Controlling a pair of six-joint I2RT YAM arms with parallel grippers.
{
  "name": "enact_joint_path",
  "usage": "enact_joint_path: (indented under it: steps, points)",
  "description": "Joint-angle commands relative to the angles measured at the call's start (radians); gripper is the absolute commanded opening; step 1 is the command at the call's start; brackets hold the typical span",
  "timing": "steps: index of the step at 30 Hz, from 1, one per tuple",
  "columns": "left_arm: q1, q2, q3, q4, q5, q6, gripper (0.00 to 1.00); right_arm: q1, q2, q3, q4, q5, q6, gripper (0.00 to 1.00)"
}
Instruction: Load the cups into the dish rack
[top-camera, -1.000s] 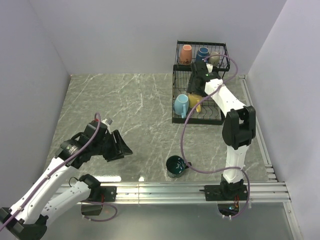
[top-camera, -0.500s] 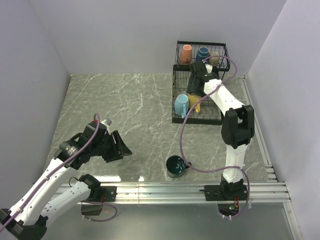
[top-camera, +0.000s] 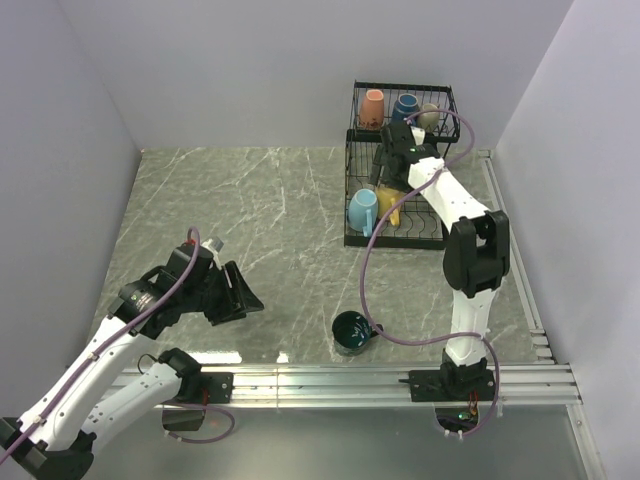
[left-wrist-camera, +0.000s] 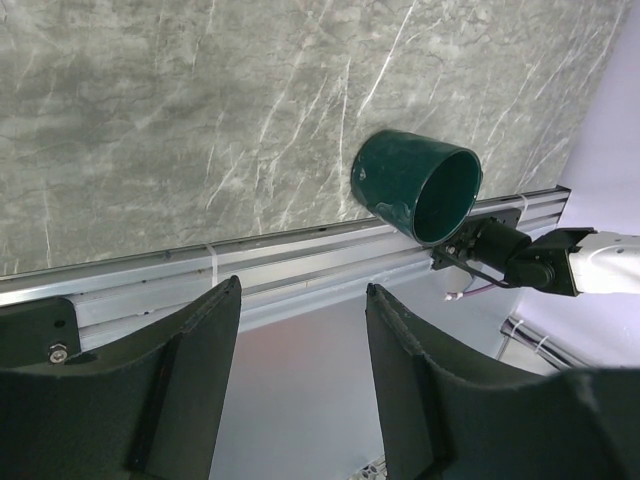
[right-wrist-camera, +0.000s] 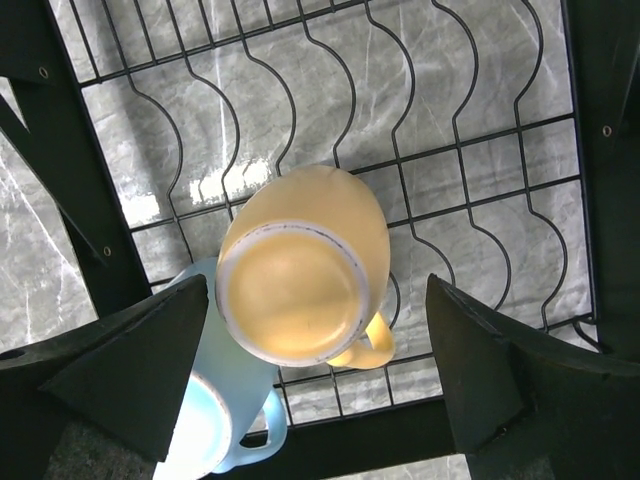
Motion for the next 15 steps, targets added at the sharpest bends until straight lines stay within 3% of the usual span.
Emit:
enact_joint_path:
  steps: [1, 6, 10, 15]
  points:
    - [-0.003, 0.001, 0.012, -0.011, -0.015, 0.015, 0.59, -0.002, -0.086, 0.056, -0.010, 0.036, -0.007, 0.96]
    - [-0.003, 0.050, 0.027, -0.013, -0.034, 0.062, 0.59, -0.012, -0.184, 0.051, -0.062, 0.099, -0.004, 0.98]
    - [-0.005, 0.115, 0.019, 0.044, -0.024, 0.093, 0.58, -0.064, -0.383, -0.076, -0.073, 0.102, 0.037, 0.99]
    - [-0.025, 0.204, 0.012, 0.162, 0.026, 0.098, 0.59, -0.082, -0.611, -0.335, -0.036, -0.082, 0.094, 0.99]
